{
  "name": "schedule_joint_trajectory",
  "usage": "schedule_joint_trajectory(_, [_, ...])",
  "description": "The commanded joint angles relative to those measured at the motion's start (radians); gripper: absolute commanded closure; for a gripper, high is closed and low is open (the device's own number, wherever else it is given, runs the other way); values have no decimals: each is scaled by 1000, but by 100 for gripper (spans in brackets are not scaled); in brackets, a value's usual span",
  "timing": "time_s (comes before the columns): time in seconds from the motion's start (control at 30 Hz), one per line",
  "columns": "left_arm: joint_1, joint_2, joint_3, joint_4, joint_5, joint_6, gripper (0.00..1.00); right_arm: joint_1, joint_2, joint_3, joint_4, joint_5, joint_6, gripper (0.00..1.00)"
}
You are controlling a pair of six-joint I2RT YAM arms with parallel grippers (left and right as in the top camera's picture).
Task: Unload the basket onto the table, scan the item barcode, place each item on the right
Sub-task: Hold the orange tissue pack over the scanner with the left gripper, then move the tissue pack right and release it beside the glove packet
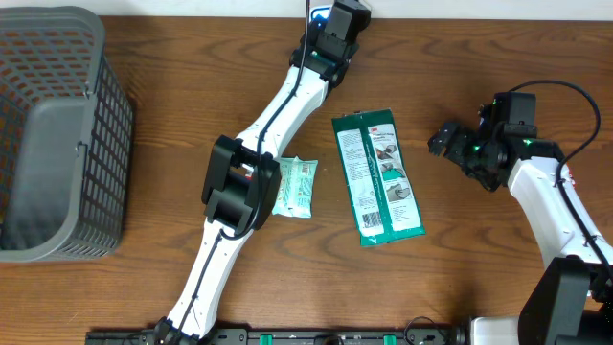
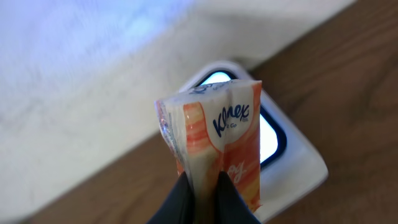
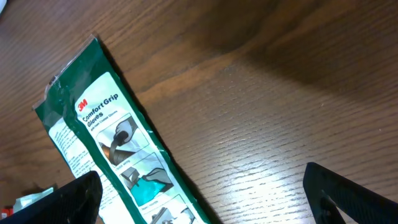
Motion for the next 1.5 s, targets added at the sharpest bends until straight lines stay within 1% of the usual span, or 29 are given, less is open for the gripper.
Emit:
schedule_joint_trajectory(0.0, [7, 6, 6, 34, -11, 62, 93, -7, -11, 1, 2, -3, -8, 1])
schedule_joint_trajectory(0.37, [32, 4, 6, 21, -11, 47, 93, -7, -11, 1, 2, -3, -8, 1])
schedule_joint_trajectory(0.43, [21, -19, 6, -10, -10, 41, 93, -7, -11, 1, 2, -3, -8, 1])
schedule_joint_trajectory(0.5, [5, -63, 6, -60, -10, -30, 93, -7, -11, 1, 2, -3, -8, 1])
schedule_joint_trajectory(0.53, [-5, -107, 6, -125, -3, -123, 93, -7, -11, 1, 2, -3, -8, 0])
schedule_joint_trajectory(0.57, [-8, -126, 6, -159, 14, -162, 93, -7, -11, 1, 2, -3, -8, 1])
schedule_joint_trajectory(0.6, [-12, -183, 6, -268, 140, -245, 93, -7, -11, 1, 2, -3, -8, 1])
schedule_joint_trajectory(0.63, [-11, -208, 6, -315, 221, -272, 93, -7, -11, 1, 2, -3, -8, 1])
schedule_joint_trajectory(0.7, [-4, -268, 6, -431, 441, -363, 93, -7, -11, 1, 2, -3, -8, 1])
schedule_joint_trajectory(0.73, [0, -295, 6, -488, 513, -400, 93, -7, -11, 1, 2, -3, -8, 1])
schedule_joint_trajectory(0.83, [13, -357, 6, -637, 608, -459, 93, -7, -11, 1, 2, -3, -8, 1])
schedule_joint_trajectory(0.87, [16, -377, 6, -689, 633, -465, 93, -7, -11, 1, 2, -3, -8, 1])
schedule_joint_trajectory(0.97, [16, -405, 5, -898, 777, -467, 92, -7, -11, 1, 2, -7, -6, 1])
schedule_joint_trajectory(1.03, [13, -402, -9, -938, 806, -467, 92, -7, -11, 1, 4, -40, 22, 1])
schedule_joint_trajectory(1.07, [5, -399, -31, -964, 814, -467, 92, -7, -11, 1, 10, -63, 63, 1])
schedule_joint_trajectory(1.13, [-16, -398, -87, -954, 814, -468, 92, -7, -11, 1, -3, -78, 85, 1])
schedule_joint_trajectory(1.17, [-27, -398, -111, -937, 814, -472, 92, -7, -12, 1, -21, -93, 74, 1])
schedule_joint_trajectory(1.27, [-76, -398, -203, -826, 814, -513, 92, -35, -20, 3, -105, -126, -24, 1])
schedule_joint_trajectory(1.3, [-98, -398, -241, -770, 814, -526, 92, -61, -30, 3, -132, -138, -63, 1])
schedule_joint_trajectory(1.33, [-117, -398, -275, -718, 814, -536, 89, -74, -35, 3, -143, -138, -71, 1])
schedule_joint_trajectory(1.37, [-139, -398, -319, -647, 814, -554, 86, -117, -57, 3, -167, -143, -72, 1])
schedule_joint_trajectory(1.4, [-156, -398, -353, -591, 814, -580, 86, -142, -71, 4, -176, -147, -74, 1])
schedule_joint_trajectory(1.47, [-198, -398, -445, -425, 814, -662, 86, -234, -119, 4, -200, -150, -138, 1])
